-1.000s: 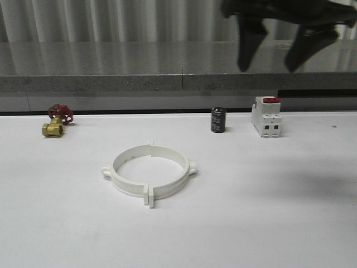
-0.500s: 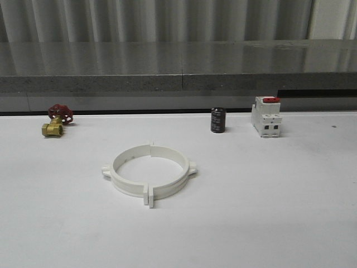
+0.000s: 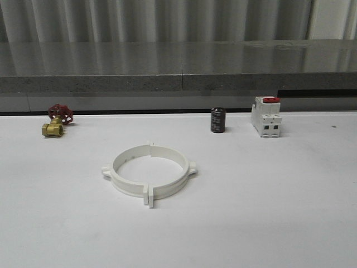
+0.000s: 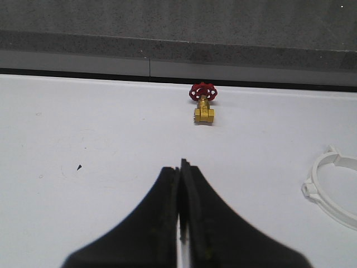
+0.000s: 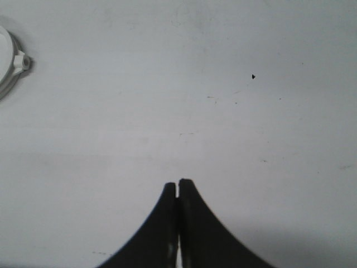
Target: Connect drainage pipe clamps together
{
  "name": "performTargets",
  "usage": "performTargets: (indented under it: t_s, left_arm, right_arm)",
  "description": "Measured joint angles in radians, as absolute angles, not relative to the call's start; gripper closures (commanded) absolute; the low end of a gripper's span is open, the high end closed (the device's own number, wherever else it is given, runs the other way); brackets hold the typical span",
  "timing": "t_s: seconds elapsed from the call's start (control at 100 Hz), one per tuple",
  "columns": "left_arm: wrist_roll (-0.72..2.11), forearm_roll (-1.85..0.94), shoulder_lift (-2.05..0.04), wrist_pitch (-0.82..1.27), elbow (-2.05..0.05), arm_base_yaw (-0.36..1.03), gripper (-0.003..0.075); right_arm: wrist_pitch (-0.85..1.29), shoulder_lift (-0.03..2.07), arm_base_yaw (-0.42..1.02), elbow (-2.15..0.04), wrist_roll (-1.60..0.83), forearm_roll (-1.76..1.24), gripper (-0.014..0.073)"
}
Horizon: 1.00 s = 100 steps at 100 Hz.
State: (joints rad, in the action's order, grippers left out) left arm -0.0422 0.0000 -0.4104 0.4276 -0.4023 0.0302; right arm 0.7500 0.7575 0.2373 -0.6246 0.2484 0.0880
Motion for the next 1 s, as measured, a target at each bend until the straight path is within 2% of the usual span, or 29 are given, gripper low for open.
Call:
performTargets:
  t_s: [0.73, 1.0]
  left_arm:
    - [-0.042, 0.000, -0.410, 0.428, -0.402, 0.030, 0.0741]
    - [-0.042, 0.000, -0.410, 0.428, -0.402, 0.030, 0.0741]
  right_arm:
    - [0.750, 0.747, 0.237, -0.622, 0.246, 0.121, 0.0662]
    - [0.543, 0.542, 0.157, -0.483, 0.246, 0.164, 0.0662]
